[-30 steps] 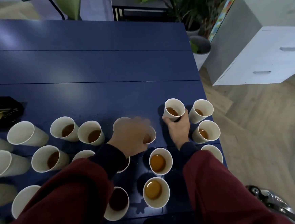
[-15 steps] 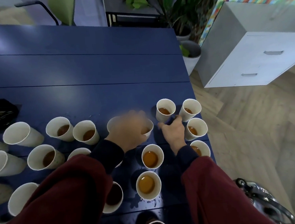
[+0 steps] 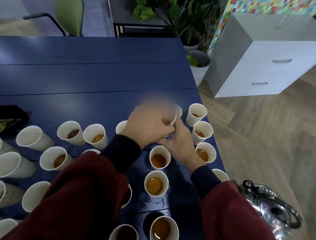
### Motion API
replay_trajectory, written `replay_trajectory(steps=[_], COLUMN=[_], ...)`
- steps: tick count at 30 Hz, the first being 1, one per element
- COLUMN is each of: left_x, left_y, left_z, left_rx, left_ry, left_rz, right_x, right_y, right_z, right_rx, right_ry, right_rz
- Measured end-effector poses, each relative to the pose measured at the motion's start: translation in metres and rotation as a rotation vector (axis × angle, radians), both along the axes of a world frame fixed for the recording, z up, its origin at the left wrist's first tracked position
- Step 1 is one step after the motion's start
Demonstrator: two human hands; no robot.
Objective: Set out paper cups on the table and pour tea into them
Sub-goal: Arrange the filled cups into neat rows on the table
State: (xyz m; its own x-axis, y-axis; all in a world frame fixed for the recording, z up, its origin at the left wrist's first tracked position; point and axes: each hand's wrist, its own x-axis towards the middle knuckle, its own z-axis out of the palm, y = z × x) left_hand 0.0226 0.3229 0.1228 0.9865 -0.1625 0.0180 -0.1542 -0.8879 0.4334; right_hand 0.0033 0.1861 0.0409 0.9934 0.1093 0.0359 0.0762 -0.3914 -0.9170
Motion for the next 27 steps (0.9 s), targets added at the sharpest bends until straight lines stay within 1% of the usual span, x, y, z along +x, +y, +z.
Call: replay_trajectory(steps=[2, 4, 7, 8, 9, 12, 13, 15, 18, 23, 27], left_x=[-0.004, -0.007, -0.017, -0.024, -0.032, -0.059, -0.065, -0.073, -0.075, -0.068, -0.065], left_y=[-0.004, -0.004, 0.002, 0.003, 0.003, -0.006, -0.008, -0.012, -0.016, -0.016, -0.008], left_z=[0.007, 0.009, -0.006, -0.017, -0.031, -0.07, -0.08, -0.097, -0.109, -0.109, -0.107], left_rx=[-0.03, -0.1, -0.236, -0.234, -0.187, 0.008, 0.049, 0.062, 0.04, 0.01, -0.032], left_ry=[0.004, 0.003, -0.009, 0.019, 0.067, 0.234, 0.269, 0.31, 0.284, 0.146, 0.122], left_rz=[0.003, 0.051, 0.217, 0.254, 0.24, 0.068, 0.041, 0.048, 0.084, 0.11, 0.167], right_x=[-0.002, -0.005, -0.005, -0.005, -0.003, -0.002, -0.002, -0.003, -0.003, 0.001, 0.003], right_y=[-0.001, -0.004, -0.011, -0.013, -0.016, -0.022, -0.022, -0.021, -0.02, -0.024, -0.021], right_z=[0.0, -0.002, -0.014, -0.02, -0.026, -0.043, -0.047, -0.052, -0.059, -0.075, -0.08], right_rx=[0.049, 0.114, 0.145, 0.133, 0.114, 0.048, 0.024, -0.014, -0.029, -0.091, -0.127], right_ry=[-0.057, -0.046, -0.005, 0.015, 0.035, 0.067, 0.067, 0.068, 0.071, 0.106, 0.12], right_rz=[-0.079, -0.14, -0.242, -0.263, -0.281, -0.316, -0.32, -0.328, -0.311, -0.271, -0.298])
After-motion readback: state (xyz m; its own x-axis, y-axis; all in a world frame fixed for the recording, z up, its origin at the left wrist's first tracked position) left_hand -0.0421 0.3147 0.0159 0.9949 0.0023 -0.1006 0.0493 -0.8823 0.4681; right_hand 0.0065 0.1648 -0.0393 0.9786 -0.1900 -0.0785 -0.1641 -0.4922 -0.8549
